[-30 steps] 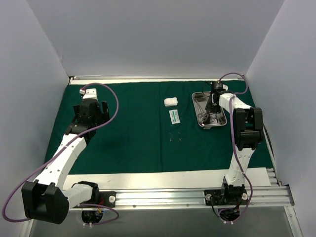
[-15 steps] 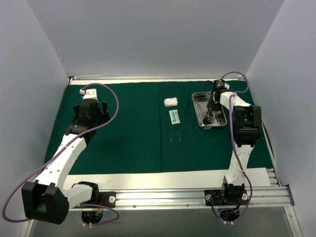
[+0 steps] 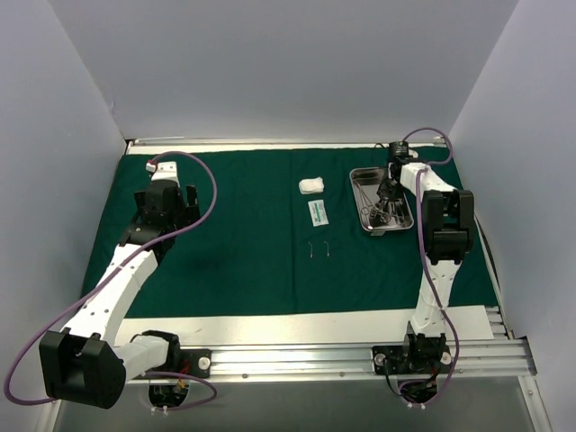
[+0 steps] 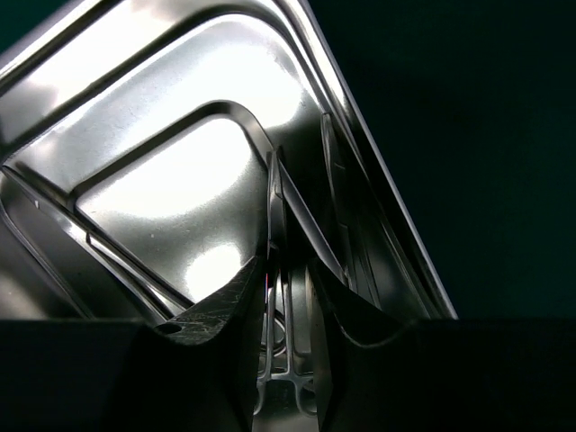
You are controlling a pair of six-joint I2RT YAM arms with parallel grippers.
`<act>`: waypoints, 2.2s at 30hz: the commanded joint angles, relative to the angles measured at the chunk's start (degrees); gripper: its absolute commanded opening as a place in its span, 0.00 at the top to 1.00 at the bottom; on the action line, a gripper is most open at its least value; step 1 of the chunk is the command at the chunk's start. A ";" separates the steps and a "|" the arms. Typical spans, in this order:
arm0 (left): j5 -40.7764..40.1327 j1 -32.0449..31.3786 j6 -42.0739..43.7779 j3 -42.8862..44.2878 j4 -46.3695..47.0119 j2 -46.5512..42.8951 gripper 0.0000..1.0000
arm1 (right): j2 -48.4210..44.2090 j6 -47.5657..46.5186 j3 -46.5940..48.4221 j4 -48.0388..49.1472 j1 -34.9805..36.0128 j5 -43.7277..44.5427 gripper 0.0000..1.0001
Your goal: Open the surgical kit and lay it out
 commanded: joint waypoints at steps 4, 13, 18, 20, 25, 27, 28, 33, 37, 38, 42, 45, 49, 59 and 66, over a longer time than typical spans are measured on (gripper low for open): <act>0.66 -0.05 0.18 -0.08 2.26 -0.19 0.02 | -0.25 -0.92 -1.28 -7.11 0.34 2.36 0.78; 0.66 -0.05 0.18 -0.08 2.26 -0.19 0.03 | -0.52 -0.75 0.56 -9.39 0.34 -1.33 0.79; 0.93 -0.05 0.26 -0.08 2.26 -0.19 0.03 | 0.53 0.21 0.82 -11.06 0.26 -2.30 0.78; 0.93 -0.05 0.26 -0.08 2.26 -0.19 0.02 | 1.32 0.48 0.74 -11.59 0.26 -2.30 0.78; 0.93 -0.05 0.26 -0.08 2.26 -0.37 0.02 | 3.69 0.39 1.96 -12.20 0.34 -2.13 0.84; 0.93 -0.05 0.26 0.01 2.26 -0.45 0.02 | 4.40 0.30 2.75 -12.82 0.26 -1.69 0.88; 0.84 -0.05 0.26 -0.08 2.26 -0.46 0.02 | 4.75 0.30 3.28 -13.08 0.34 -1.60 0.90; 0.66 -0.05 0.35 -0.17 2.26 -0.54 0.03 | 4.75 -0.13 6.62 -13.96 0.26 -1.25 1.00; 0.75 -0.05 0.26 -0.17 2.26 -0.63 0.02 | 1.78 -0.48 8.12 -13.00 0.34 -1.16 1.00; 0.84 -0.05 0.26 -0.17 2.18 -0.72 0.02 | 0.98 -0.66 8.38 -12.47 0.26 -0.98 1.00; 0.84 -0.05 0.27 -0.17 2.26 -0.81 0.02 | -2.80 -1.63 8.56 -11.06 0.26 -0.37 1.00; 1.10 -0.05 0.26 -0.17 2.35 -0.81 0.03 | -5.35 -1.98 8.73 -10.36 0.34 -0.10 1.00; 1.37 -0.05 0.27 -0.17 2.61 -0.89 0.03 | -7.90 -1.98 8.82 -9.83 0.43 -0.10 1.00; 4.53 -0.05 0.18 -0.43 3.49 -1.33 0.03 | -13.09 -0.31 7.86 -9.13 5.87 -0.02 1.00; 4.53 -0.05 -0.09 -0.70 3.50 -1.86 0.02 | -14.41 2.76 7.94 -7.90 14.92 0.51 1.00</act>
